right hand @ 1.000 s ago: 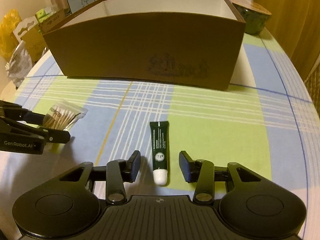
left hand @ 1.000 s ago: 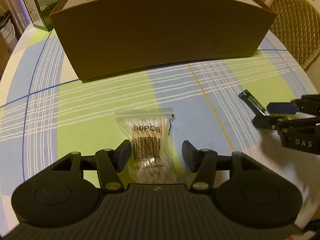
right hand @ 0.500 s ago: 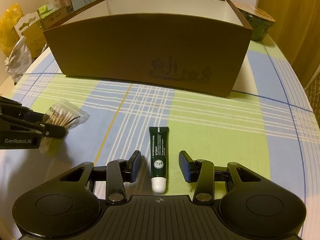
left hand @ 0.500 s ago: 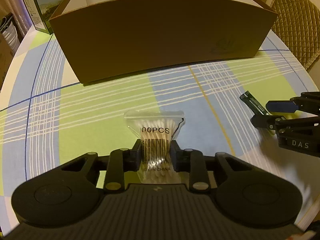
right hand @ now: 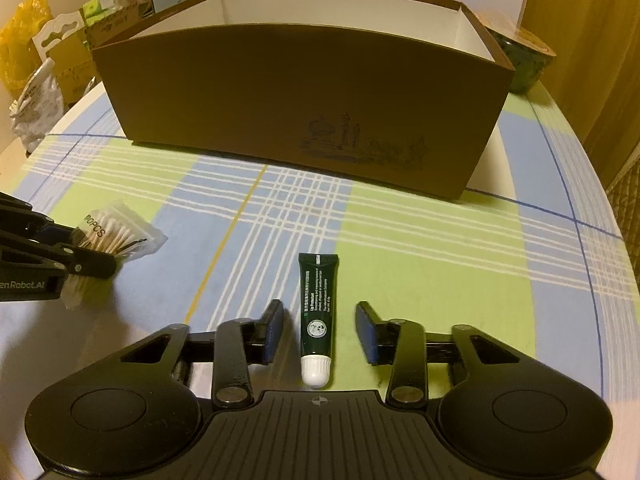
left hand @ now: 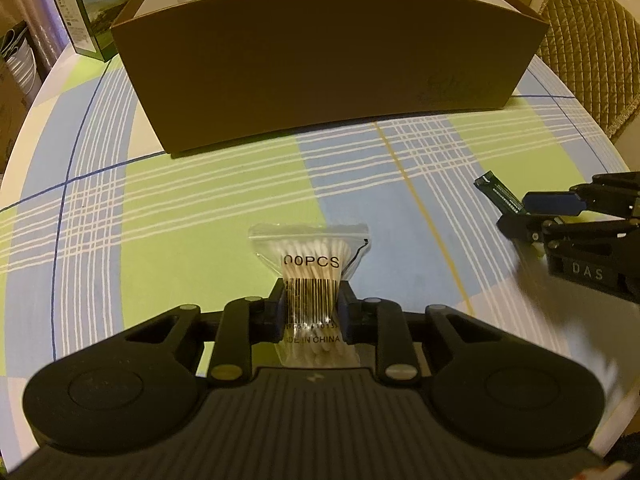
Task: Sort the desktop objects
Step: 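Lift the cotton-swab bag and green tube off the table with both tools, then carry the swab bag and green tube over the open box with both tools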
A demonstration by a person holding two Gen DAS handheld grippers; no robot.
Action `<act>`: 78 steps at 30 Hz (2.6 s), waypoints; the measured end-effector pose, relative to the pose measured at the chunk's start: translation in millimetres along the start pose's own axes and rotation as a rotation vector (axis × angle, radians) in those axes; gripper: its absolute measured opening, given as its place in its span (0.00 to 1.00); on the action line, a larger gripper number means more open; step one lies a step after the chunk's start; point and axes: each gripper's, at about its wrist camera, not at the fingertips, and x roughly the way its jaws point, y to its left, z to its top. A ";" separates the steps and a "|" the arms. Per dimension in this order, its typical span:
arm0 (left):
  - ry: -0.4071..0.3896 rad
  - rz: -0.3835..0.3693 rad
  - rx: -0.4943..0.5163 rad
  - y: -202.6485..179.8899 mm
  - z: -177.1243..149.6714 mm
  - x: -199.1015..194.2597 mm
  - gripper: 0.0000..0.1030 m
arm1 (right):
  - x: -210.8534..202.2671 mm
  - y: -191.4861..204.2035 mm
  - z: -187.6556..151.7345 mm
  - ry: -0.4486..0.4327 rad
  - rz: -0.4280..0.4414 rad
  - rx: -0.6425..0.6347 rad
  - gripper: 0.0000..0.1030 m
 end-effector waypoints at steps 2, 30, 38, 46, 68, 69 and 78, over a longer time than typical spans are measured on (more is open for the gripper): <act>0.000 -0.001 -0.004 0.3 -1.5 -0.8 0.20 | -0.2 1.9 -0.3 0.003 0.003 -0.011 0.14; -0.075 -0.025 -0.017 -3.0 11.6 -36.5 0.18 | -28.2 0.9 13.2 -0.035 0.085 0.037 0.13; -0.174 -0.050 -0.036 2.0 31.2 -71.6 0.18 | -58.8 2.2 35.9 -0.119 0.150 0.058 0.13; -0.310 -0.055 -0.039 11.1 72.5 -103.8 0.18 | -82.2 1.0 77.5 -0.217 0.209 0.075 0.13; -0.124 -0.042 -0.070 59.0 202.1 -1.2 0.18 | -10.9 -77.9 184.8 -0.183 0.044 0.228 0.13; -0.107 -0.041 -0.072 60.7 204.1 5.1 0.18 | -7.8 -78.1 185.1 -0.174 0.038 0.222 0.13; 0.045 -0.015 -0.061 63.6 212.7 53.9 0.20 | 20.0 -75.7 198.2 -0.108 -0.037 0.153 0.13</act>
